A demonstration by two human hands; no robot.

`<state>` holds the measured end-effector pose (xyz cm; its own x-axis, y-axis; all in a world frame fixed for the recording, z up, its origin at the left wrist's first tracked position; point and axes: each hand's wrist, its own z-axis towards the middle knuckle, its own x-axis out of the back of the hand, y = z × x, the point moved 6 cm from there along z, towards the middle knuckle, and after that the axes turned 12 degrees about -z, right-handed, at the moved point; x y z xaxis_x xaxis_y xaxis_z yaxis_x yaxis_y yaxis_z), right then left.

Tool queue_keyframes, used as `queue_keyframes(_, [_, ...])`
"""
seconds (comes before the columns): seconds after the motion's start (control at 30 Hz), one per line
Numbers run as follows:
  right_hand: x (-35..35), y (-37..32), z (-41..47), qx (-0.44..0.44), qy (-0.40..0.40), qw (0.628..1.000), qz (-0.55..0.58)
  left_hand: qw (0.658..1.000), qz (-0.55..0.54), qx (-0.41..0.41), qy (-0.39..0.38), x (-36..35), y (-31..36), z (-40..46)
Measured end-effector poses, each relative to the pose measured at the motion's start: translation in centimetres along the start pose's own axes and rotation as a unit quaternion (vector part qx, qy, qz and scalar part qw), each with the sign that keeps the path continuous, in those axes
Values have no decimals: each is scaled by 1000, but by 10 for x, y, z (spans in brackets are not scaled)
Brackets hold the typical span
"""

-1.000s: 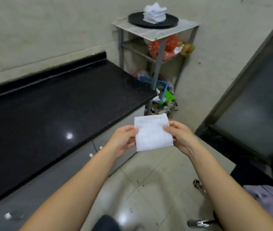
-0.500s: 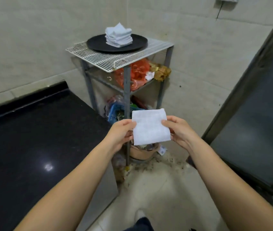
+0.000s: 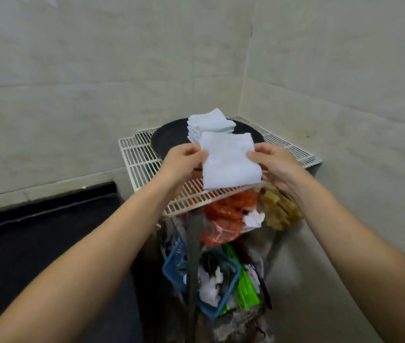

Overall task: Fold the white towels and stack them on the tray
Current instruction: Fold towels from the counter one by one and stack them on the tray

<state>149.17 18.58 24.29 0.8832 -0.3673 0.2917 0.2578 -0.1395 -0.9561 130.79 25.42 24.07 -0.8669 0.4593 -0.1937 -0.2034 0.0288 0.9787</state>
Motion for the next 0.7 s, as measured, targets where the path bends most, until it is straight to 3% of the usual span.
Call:
queue_keyframes(0.13, [14,-43,121,47,-33,997,-48,995,-39,10,91,-2,22,97])
queue_keyframes(0.33, [0,-59,249,44,-109,990,-74,979,-50,50,191,16,20,193])
queue_keyframes(0.57, [-24,-14,279,-8,-187,978,-89,967,-26,107,228,40,-17,208])
queue_keyframes(0.7, [-16,-26,277,41,-124,981,-142,968,-28,116,221,43,-19,194])
